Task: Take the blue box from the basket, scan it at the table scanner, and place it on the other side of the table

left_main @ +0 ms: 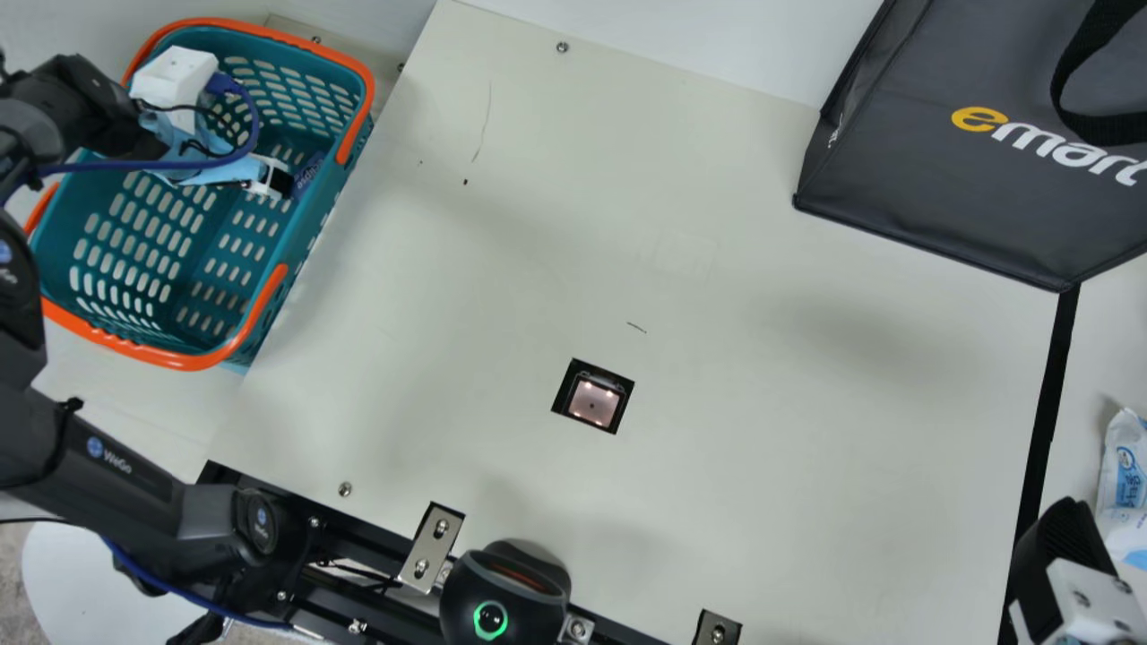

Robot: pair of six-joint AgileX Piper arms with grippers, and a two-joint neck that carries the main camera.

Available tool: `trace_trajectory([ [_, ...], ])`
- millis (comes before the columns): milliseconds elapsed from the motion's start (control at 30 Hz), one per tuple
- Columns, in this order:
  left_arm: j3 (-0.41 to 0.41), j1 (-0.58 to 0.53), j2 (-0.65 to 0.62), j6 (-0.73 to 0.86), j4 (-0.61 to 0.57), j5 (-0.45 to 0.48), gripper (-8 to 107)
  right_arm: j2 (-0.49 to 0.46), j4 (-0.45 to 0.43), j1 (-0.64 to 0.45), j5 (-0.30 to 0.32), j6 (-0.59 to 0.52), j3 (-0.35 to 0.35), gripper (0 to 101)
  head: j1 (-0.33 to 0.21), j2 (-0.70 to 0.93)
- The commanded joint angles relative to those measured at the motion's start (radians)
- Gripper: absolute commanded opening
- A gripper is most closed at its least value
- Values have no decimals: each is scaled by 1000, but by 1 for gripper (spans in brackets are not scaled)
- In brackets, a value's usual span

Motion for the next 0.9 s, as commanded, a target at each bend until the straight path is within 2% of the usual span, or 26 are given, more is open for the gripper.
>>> trace_trajectory([
  [0,-3,-5,31,50,-15,-19,90,0,0,0,0,0,0,95,-26,4],
  [433,-76,-27,201,259,-144,-100,90,0,0,0,1,0,0,95,-26,4],
  [867,-204,-51,348,316,-188,-99,90,0,0,0,1,0,0,95,-26,4],
])
